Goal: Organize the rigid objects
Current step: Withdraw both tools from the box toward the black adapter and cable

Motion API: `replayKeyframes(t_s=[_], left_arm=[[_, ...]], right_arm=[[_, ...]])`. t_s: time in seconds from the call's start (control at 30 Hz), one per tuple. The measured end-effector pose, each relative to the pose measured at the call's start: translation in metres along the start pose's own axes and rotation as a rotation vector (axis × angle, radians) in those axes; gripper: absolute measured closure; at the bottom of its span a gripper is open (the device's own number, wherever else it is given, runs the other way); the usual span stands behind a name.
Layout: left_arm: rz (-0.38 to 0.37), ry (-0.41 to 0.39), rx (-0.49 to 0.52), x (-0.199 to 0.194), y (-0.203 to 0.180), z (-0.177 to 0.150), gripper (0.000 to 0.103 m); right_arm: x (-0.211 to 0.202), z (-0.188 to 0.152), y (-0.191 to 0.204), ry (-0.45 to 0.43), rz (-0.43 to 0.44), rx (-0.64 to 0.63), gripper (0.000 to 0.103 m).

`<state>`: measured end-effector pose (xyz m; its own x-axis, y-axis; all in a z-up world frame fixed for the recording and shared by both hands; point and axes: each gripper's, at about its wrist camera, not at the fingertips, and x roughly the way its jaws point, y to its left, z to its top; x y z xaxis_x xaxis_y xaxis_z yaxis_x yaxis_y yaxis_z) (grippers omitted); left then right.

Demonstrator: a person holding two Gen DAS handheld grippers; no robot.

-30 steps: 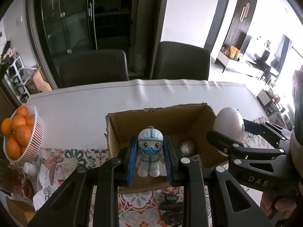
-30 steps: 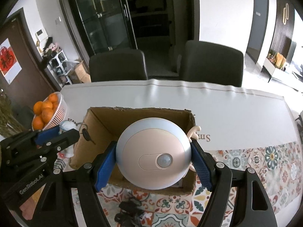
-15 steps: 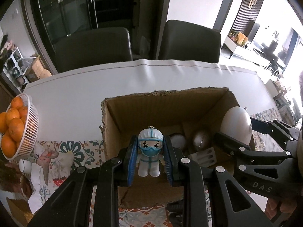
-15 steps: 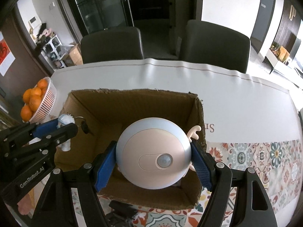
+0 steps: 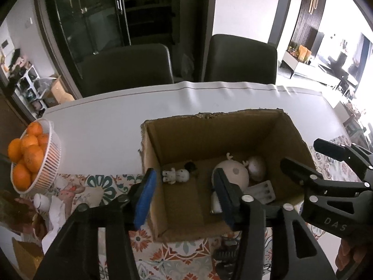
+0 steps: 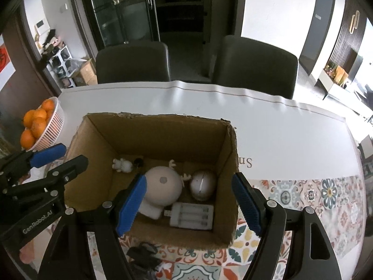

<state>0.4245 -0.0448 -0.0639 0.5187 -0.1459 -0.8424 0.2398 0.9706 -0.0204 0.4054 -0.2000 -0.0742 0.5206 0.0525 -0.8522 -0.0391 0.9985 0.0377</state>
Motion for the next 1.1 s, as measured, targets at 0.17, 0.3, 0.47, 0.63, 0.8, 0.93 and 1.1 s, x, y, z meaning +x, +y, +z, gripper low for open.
replayKeyframes(t_s=[0.17, 0.3, 0.47, 0.63, 0.8, 0.93, 1.1], left_arm=[[0.027, -0.044, -0.006, -0.021, 0.002, -0.013, 0.042], [0.042, -0.072, -0.01, -0.036, 0.001, -0.023, 0.036], [0.055, -0.103, -0.013, -0.051, 0.004, -0.038, 0.033], [0.066, -0.129, -0.03, -0.065, 0.01, -0.054, 0.028], [0.076, -0.137, -0.033, -0.074, 0.011, -0.074, 0.024], [0.1, -0.141, -0.028, -0.078, 0.013, -0.091, 0.021], [0.108, -0.13, -0.028, -0.08, 0.014, -0.107, 0.021]], right_arm=[[-0.02, -0.011, 0.002, -0.045, -0.014, 0.002, 0.027], [-0.032, -0.018, 0.004, -0.062, -0.003, 0.017, 0.027], [-0.048, -0.031, 0.01, -0.093, -0.012, 0.014, 0.026], [-0.062, -0.047, 0.018, -0.112, -0.01, 0.017, 0.025], [-0.069, -0.067, 0.024, -0.113, 0.003, 0.037, 0.024], [-0.068, -0.085, 0.028, -0.103, 0.012, 0.049, 0.024], [-0.067, -0.102, 0.033, -0.099, 0.022, 0.06, 0.024]])
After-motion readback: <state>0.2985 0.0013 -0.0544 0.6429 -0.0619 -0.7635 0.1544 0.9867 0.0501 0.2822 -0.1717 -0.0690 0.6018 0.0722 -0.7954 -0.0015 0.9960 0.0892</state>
